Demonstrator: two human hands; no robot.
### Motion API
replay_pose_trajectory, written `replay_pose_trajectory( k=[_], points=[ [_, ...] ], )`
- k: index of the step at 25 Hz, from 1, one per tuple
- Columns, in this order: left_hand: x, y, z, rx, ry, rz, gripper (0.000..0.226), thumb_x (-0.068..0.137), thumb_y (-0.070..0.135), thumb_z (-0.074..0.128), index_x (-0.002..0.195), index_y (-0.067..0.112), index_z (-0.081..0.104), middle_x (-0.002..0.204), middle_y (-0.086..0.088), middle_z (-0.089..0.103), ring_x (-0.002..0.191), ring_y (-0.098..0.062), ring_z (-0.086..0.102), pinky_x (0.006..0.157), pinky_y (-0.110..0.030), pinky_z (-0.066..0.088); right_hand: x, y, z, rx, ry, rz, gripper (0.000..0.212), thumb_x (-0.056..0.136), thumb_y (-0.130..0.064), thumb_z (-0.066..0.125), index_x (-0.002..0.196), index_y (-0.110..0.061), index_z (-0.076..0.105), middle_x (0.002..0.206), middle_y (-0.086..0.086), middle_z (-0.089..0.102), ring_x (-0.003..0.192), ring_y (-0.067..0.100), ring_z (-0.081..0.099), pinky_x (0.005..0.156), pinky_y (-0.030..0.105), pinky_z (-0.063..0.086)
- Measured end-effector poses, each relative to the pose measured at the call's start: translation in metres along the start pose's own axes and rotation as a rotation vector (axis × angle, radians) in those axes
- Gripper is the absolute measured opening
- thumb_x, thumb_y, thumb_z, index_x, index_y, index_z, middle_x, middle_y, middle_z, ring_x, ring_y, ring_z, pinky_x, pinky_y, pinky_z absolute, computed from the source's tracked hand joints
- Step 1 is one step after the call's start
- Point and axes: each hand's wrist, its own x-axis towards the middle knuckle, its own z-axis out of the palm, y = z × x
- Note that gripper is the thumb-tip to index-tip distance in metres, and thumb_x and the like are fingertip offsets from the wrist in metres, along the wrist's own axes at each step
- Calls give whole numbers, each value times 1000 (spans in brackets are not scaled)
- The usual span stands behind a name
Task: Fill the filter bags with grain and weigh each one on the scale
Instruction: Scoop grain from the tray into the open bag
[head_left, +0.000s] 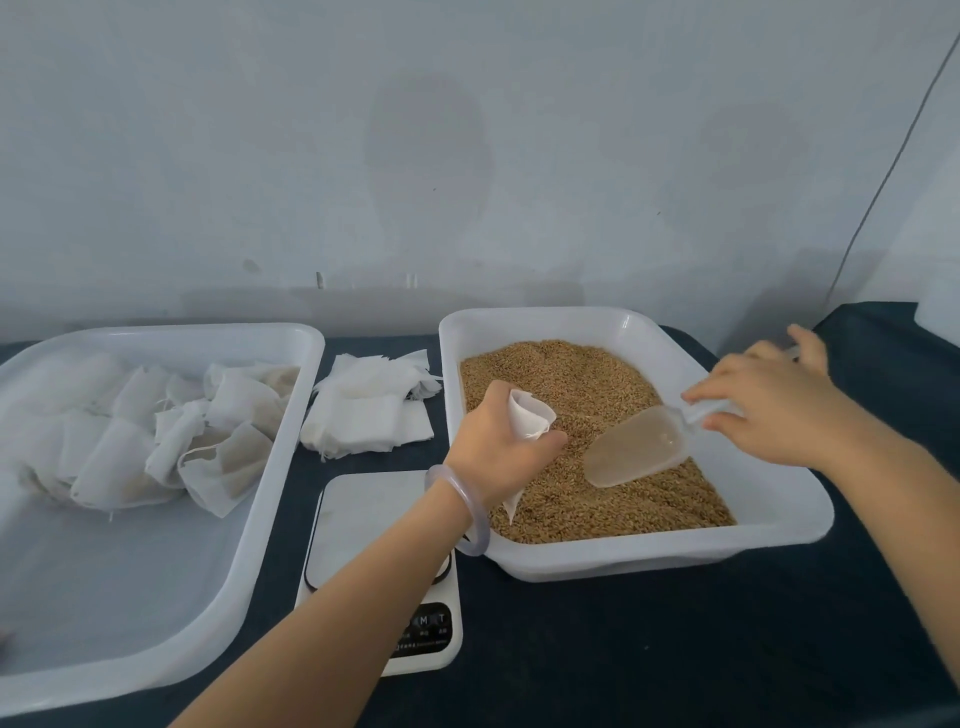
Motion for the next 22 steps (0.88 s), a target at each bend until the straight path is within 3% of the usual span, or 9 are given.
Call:
replay_pose_trajectory(
  k=[4,8,12,16,19,22],
  points=[
    [0,-1,0,22,8,25,33,79,22,67,102,22,43,83,6,55,64,-5,54,45,-8,40,2,-34,20,61,-24,-101,29,89,-46,53,118,-49,56,115,-19,56,121,12,39,110,53,-4],
    [0,-2,0,20,5,34,34,79,18,65,104,23,42,86,5,55,65,-5,55,44,-8,40,-6,-26,32,278,-64,31,29,90,-47,52,120,-49,55,124,-18,57,125,12,41,112,50,3],
    [0,-3,0,58,-16,46,38,78,20,65,107,24,41,87,7,55,69,-6,57,45,-8,41,-19,-2,25,552,-37,100,18,90,-41,57,103,-53,55,114,-22,60,119,12,49,113,49,15],
    [1,-4,2,175,-38,58,36,77,23,64,104,23,40,85,12,52,71,-5,55,48,-11,37,-26,14,-8,869,23,72,25,86,-32,64,94,-55,60,109,-24,59,120,11,49,111,50,26],
    [2,-5,4,235,-60,73,33,77,24,65,100,22,40,82,13,50,70,-5,52,49,-12,35,-22,15,-40,841,96,-17,26,83,-33,66,93,-57,61,105,-22,63,114,9,54,110,46,30],
    [2,-3,4,238,-76,72,29,77,24,64,96,23,42,80,10,54,65,-5,54,43,-9,38,-7,5,-67,475,195,-135,21,83,-40,60,97,-54,57,99,-19,59,111,13,50,112,41,9]
  ],
)
